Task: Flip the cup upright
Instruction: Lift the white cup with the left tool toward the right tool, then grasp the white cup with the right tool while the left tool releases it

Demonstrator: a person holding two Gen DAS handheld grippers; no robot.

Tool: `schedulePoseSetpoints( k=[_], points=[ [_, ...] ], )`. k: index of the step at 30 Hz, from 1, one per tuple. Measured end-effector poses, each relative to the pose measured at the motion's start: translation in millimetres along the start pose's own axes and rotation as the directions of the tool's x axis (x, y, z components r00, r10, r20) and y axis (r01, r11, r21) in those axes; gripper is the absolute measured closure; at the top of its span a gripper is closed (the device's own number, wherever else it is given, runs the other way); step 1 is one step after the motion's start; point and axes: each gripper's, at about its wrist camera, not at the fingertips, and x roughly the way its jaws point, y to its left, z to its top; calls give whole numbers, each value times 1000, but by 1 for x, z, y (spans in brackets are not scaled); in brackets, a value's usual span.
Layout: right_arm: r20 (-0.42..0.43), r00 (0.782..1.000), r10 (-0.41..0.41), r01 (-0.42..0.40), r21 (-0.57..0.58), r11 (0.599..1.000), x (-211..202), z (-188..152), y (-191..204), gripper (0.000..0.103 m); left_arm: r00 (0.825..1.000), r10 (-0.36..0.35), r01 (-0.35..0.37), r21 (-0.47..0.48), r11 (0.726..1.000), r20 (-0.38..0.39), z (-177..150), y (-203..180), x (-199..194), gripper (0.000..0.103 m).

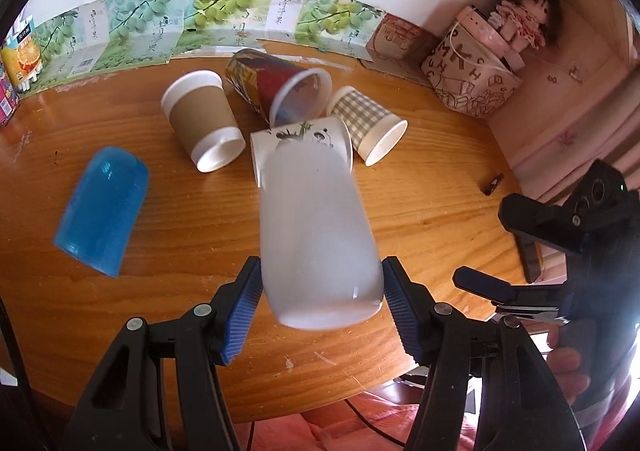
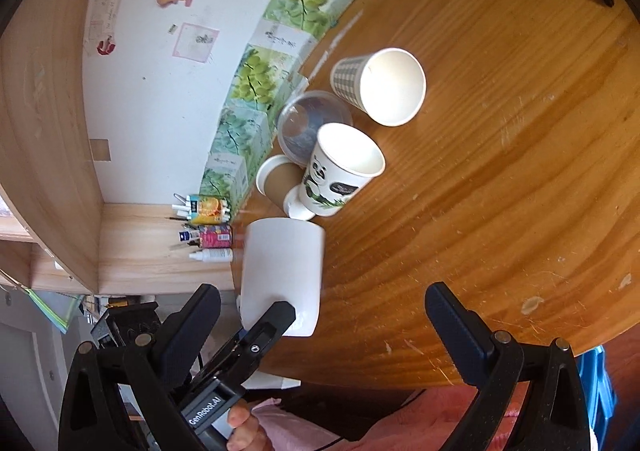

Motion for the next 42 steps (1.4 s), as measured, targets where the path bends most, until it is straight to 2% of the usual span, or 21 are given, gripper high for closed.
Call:
schedulePoseSetpoints(
  k=[6, 9, 16, 20, 23, 25, 29, 33, 36, 38, 42],
  points=[
    [-77, 996, -41, 41, 8, 999, 6, 3, -17, 1, 1000, 17, -17, 6, 1000, 10, -14, -6, 18, 46],
    [-105, 993, -52, 54, 14, 998, 11, 6, -24, 1, 999, 24, -24, -4, 1000, 30, -19, -7, 20, 46],
    [-181, 982, -48, 55, 37, 998, 26, 12, -35, 1, 999, 41, -40, -33, 999, 18, -24, -9, 18, 47],
    [-242, 970, -6, 29, 91, 995, 40, 13, -42, 0, 999, 45, -44, -39, 998, 24, -27, -11, 12, 47],
    [-287, 956, 60, -9, 177, 984, 49, 11, -50, 1, 999, 39, -38, -34, 999, 33, -28, -14, 6, 47],
    [-315, 941, 124, -36, 268, 963, 55, 9, -58, 0, 998, 42, -41, -29, 999, 37, -28, -14, 2, 47],
    [-330, 911, 250, -80, 451, 889, 66, 2, -72, 1, 996, 83, -82, -17, 996, 42, -27, -15, -4, 45],
    [-314, 882, 351, -86, 626, 775, 78, -8, -82, 0, 990, 135, -134, -21, 991, 50, -25, -14, -12, 41],
    [-306, 863, 402, -56, 732, 678, 89, -20, -89, 1, 979, 197, -196, -27, 980, 55, -23, -14, -21, 33],
    [-299, 855, 424, -41, 776, 629, 93, -25, -93, 1, 970, 234, -232, -33, 972, 61, -21, -14, -29, 26],
    [-258, 851, 458, -25, 850, 526, 103, -38, -99, 1, 949, 307, -306, -24, 952, 70, -18, -17, -39, 22]
  ],
)
